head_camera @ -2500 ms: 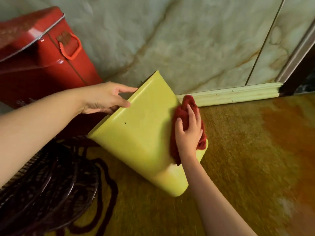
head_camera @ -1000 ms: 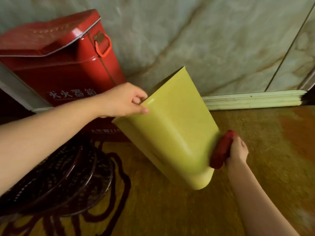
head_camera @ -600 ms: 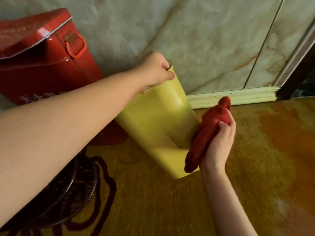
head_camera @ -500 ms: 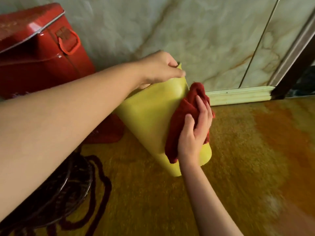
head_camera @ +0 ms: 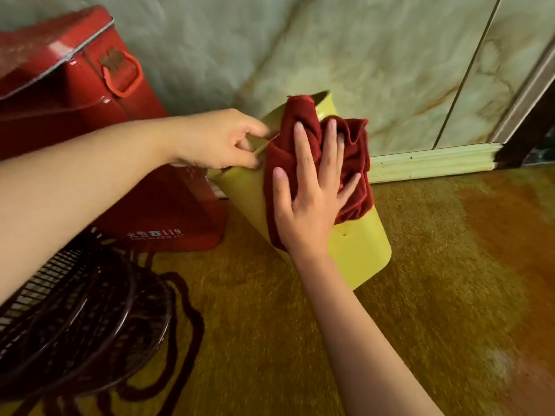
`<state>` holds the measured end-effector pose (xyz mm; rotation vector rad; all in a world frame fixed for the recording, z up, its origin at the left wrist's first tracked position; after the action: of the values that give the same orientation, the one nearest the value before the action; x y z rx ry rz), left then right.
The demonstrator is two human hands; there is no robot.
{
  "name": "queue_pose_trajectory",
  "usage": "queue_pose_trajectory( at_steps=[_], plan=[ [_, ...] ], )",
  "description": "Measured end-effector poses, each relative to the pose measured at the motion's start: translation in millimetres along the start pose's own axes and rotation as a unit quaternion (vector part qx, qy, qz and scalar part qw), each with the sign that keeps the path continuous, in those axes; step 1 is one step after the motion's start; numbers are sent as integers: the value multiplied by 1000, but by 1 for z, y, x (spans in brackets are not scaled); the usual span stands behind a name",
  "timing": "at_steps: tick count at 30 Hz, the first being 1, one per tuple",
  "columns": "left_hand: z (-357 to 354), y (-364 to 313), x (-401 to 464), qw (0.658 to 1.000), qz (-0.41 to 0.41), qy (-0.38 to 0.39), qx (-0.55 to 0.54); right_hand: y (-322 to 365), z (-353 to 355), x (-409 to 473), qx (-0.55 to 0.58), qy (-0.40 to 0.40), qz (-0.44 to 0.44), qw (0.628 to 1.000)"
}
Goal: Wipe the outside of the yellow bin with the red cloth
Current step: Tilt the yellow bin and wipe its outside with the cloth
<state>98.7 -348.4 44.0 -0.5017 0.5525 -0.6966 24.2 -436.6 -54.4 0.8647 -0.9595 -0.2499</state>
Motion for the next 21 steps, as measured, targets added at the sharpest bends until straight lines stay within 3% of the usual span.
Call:
queue_pose_trajectory(
  at_steps=[2, 4, 6, 8, 10, 14, 16, 18, 21],
  plan=[
    [5, 5, 3, 999, 15, -21, -20, -25, 4, -10, -19, 2, -33, 999],
    [9, 9, 5, 997, 41, -55, -28, -66, 16, -29, -6, -11, -134, 991],
    [11, 11, 8, 994, 68, -66, -58, -106, 30, -42, 56, -47, -274, 959],
    [9, 8, 15, 993, 73, -64, -74, -123, 35, -43, 108, -73, -353, 927],
    [10, 1, 23, 994, 70, -68, -55, -103, 29, -30, 122, -72, -331, 933],
    [3, -17, 27, 997, 51, -18, -58, -22, 6, 4, 124, -25, -95, 987],
    [-2, -23, 29, 997, 43, 2, -59, -21, 3, 18, 99, -15, -73, 992],
    [-3, -27, 34, 996, 53, -13, -71, -57, 14, 19, 91, -35, -125, 987],
    [-6, -30, 44, 991, 75, -38, -103, -151, 40, -11, 131, -84, -349, 924]
  ],
)
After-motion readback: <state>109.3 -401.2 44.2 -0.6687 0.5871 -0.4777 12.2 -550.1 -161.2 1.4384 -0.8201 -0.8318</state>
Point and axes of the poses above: each hand's wrist, its own x-axis towards the middle knuckle, its own z-axis out of the back of the hand, y = z × x, the point moved 4 cm from there along x, towards the middle knuckle, and after that the axes turned 1 degree about -x, right-handed, at the moved point
